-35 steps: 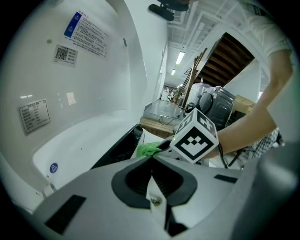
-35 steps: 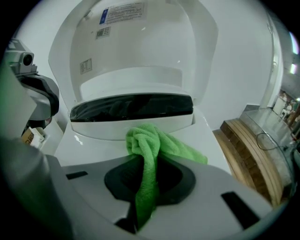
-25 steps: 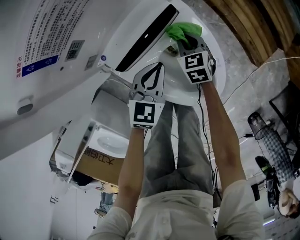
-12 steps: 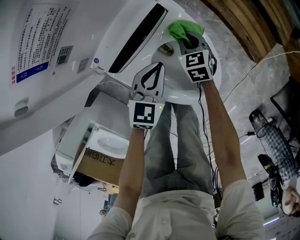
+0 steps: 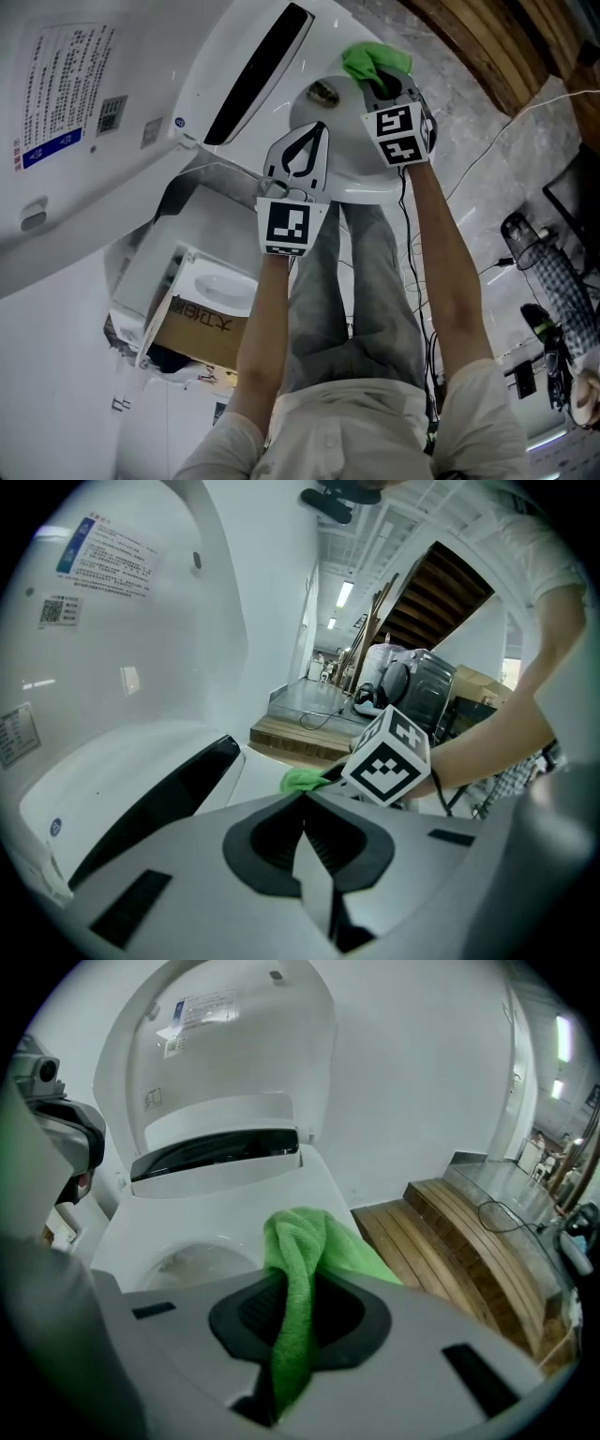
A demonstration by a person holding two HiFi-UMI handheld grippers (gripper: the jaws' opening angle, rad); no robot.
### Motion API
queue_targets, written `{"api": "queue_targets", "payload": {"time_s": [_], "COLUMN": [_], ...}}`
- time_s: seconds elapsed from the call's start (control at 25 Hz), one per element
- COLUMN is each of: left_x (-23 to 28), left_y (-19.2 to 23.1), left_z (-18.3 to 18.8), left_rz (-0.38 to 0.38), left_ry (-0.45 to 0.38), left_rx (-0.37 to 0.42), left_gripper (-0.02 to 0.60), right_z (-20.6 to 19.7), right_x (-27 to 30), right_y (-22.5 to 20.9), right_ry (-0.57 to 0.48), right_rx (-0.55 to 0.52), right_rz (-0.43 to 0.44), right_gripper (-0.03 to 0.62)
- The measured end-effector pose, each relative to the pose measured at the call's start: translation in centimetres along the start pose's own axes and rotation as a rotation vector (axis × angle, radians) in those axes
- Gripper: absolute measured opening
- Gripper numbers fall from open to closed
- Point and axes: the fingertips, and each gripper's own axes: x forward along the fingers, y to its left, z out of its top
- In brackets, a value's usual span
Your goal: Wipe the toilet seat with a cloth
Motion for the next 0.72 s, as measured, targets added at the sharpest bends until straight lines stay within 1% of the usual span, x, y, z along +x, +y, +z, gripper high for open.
{"api": "queue_targets", "payload": {"time_s": [0.72], "left_x": [1.0], "left_y": [-4.5], "left_z": [0.0], "left_rz": [-0.062], "left_ry": [0.008], "left_rx": [0.043], "left_gripper": [0.012], "right_z": [-4.7], "right_x": [-3.6], "right_y": [-2.1], "right_ry": [0.019], "right_rx": [0.054], "right_rz": [-0.038], "right_gripper": [0.044]}}
